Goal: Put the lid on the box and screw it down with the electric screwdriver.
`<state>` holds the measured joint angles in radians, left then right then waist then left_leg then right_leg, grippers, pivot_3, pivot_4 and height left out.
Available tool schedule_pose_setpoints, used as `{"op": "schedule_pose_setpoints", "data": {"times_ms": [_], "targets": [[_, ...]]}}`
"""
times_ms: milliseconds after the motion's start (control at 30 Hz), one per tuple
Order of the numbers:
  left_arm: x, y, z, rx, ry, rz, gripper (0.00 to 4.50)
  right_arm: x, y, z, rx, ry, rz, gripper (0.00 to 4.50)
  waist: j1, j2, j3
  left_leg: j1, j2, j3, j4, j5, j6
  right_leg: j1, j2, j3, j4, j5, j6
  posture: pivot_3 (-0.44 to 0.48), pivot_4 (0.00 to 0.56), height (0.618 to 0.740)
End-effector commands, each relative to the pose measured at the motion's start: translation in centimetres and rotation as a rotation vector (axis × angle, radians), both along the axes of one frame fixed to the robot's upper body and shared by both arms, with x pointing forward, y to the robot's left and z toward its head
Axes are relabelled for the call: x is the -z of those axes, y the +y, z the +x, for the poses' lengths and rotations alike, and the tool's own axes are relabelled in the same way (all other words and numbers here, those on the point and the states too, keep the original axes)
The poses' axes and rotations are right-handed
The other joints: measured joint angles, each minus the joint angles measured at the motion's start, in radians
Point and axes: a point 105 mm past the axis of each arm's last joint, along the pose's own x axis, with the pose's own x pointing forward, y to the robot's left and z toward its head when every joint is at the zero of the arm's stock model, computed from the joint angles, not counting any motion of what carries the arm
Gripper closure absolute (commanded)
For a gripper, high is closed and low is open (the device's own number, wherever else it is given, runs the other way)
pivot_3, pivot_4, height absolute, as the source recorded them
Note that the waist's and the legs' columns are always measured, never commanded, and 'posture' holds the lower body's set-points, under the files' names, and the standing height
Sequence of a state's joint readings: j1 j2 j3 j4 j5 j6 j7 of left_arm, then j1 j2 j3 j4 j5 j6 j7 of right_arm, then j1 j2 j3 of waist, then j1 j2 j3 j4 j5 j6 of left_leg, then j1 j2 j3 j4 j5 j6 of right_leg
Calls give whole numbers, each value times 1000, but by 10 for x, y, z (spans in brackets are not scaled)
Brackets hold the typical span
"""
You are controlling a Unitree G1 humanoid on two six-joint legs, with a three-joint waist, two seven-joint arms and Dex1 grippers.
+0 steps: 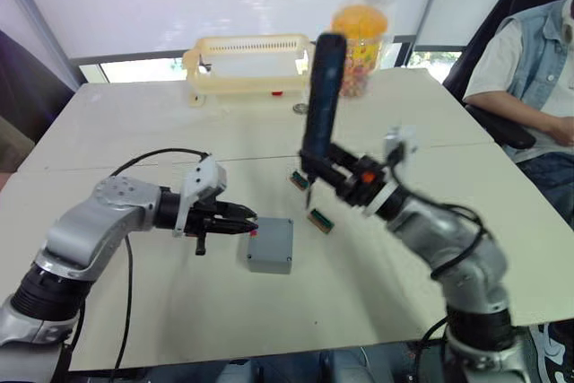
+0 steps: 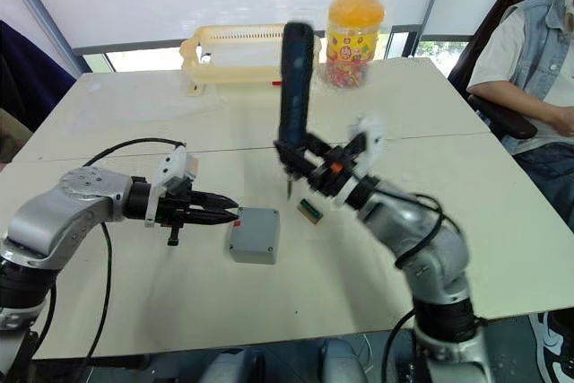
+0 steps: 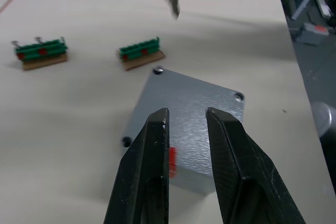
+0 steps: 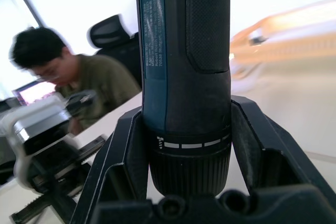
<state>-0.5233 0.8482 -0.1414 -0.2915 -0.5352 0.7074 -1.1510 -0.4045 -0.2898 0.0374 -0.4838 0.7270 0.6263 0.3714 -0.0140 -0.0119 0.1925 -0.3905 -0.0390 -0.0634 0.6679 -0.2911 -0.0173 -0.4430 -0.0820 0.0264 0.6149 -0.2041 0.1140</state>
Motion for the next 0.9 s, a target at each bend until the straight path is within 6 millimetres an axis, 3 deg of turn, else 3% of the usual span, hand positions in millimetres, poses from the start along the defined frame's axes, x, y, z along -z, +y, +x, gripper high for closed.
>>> {"op": "schedule_pose_setpoints", "data": {"times_ms": [33, 400, 900], "targets": [[0, -5, 2, 11, -42, 19, 3427, -22, 4, -11, -15, -142, 57, 2688, 0, 0, 0, 0, 0, 0, 0, 0, 0, 0, 0, 0, 0, 0, 0, 0, 150, 740], [40, -7, 9, 8, -49, 113, 3427, -6, 16, -2, 24, -169, 40, 2688, -4, 0, 0, 1, 0, 0, -1, 0, 0, -1, 2, -1, 2, 0, 0, 0, 150, 740], [40, -6, 13, -17, -34, 82, 3427, 6, 14, 3, 68, -156, 38, 2688, -3, 0, -1, 2, -1, 0, -1, 1, -1, 1, 1, -1, 2, 0, 0, 0, 150, 740]]}}
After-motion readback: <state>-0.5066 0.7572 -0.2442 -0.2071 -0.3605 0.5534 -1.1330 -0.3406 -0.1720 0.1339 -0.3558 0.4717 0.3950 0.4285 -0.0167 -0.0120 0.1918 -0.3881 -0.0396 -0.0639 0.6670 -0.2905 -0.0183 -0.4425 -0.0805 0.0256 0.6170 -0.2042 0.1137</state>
